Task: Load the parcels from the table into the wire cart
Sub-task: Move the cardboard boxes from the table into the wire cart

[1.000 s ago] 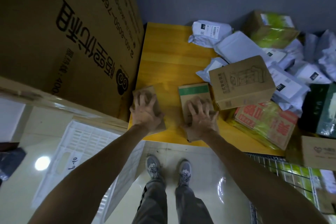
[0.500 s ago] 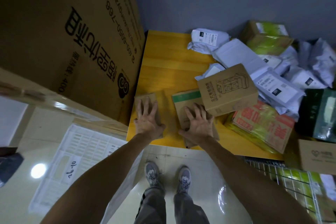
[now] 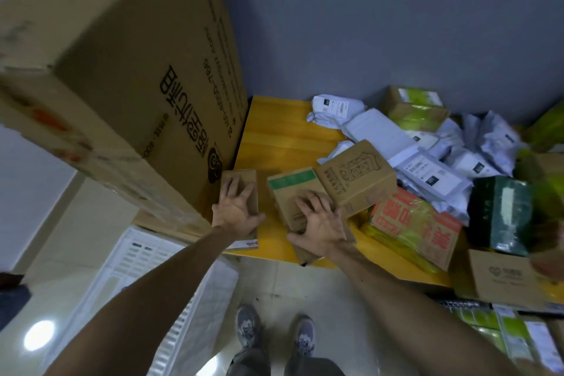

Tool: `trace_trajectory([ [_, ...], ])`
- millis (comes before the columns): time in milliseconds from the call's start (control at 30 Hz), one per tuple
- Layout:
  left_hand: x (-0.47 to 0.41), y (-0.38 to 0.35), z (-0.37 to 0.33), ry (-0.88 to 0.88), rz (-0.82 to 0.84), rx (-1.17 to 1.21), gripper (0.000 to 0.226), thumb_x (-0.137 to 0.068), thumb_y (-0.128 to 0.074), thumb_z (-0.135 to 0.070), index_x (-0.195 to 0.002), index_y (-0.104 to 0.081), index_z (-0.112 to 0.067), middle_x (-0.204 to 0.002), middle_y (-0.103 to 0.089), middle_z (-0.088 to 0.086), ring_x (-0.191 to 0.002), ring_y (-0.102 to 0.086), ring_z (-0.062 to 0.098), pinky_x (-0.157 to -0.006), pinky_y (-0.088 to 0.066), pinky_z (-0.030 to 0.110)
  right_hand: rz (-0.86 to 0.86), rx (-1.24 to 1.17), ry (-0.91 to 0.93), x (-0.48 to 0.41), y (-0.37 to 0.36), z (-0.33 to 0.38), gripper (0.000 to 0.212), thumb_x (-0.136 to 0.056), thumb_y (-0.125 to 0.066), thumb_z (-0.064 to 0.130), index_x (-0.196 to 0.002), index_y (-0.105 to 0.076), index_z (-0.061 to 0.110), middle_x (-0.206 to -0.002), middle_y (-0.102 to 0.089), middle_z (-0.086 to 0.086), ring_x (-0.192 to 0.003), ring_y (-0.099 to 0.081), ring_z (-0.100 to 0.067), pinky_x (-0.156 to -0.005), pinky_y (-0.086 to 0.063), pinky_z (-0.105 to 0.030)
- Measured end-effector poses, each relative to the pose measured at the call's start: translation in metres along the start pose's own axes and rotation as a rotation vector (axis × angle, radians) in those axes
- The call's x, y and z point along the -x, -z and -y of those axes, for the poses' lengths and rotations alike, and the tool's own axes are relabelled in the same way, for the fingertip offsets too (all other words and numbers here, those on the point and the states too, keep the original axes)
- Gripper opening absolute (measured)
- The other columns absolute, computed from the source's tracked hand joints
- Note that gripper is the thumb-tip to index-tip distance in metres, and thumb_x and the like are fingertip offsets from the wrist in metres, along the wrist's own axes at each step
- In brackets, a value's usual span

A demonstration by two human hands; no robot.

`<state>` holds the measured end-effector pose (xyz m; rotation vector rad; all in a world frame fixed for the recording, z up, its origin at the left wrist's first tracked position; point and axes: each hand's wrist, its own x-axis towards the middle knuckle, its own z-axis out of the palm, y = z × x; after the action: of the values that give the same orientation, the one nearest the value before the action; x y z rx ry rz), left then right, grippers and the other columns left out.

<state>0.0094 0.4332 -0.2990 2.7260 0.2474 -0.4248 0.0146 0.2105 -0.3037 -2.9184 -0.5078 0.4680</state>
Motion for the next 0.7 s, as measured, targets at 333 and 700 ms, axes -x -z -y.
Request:
trace_trajectory([
  [333,0.034,0.066,-0.049,-0.012,-0.175,-0.041,0.084,-0.085,-0.062,-0.056,-0.155,-0.021,-0.032,-0.164,-0.001,0.0,-0.151,0.004,0.023,-0.11,-0.034,0.058,-0.132,-0.011,0.025,0.015,0.08,-0.007,0.092,-0.078,-0.055,0.07,-0.154,-0.025,0.026,-0.161,-0.014,0.001,-0.148,-0.006,-0.023,-0.111,-0.021,-0.064],
  [700,0.068,0.098,-0.088,-0.174,-0.224,-0.159,0.083,-0.086,-0.059,-0.055,-0.155,-0.02,-0.031,-0.164,0.001,-0.001,-0.15,0.007,0.022,-0.108,-0.035,0.058,-0.297,-0.04,-0.083,0.061,0.115,-0.029,0.088,-0.076,-0.057,0.07,-0.15,-0.031,0.029,-0.156,-0.024,0.004,-0.143,-0.016,-0.021,-0.109,-0.028,-0.053],
])
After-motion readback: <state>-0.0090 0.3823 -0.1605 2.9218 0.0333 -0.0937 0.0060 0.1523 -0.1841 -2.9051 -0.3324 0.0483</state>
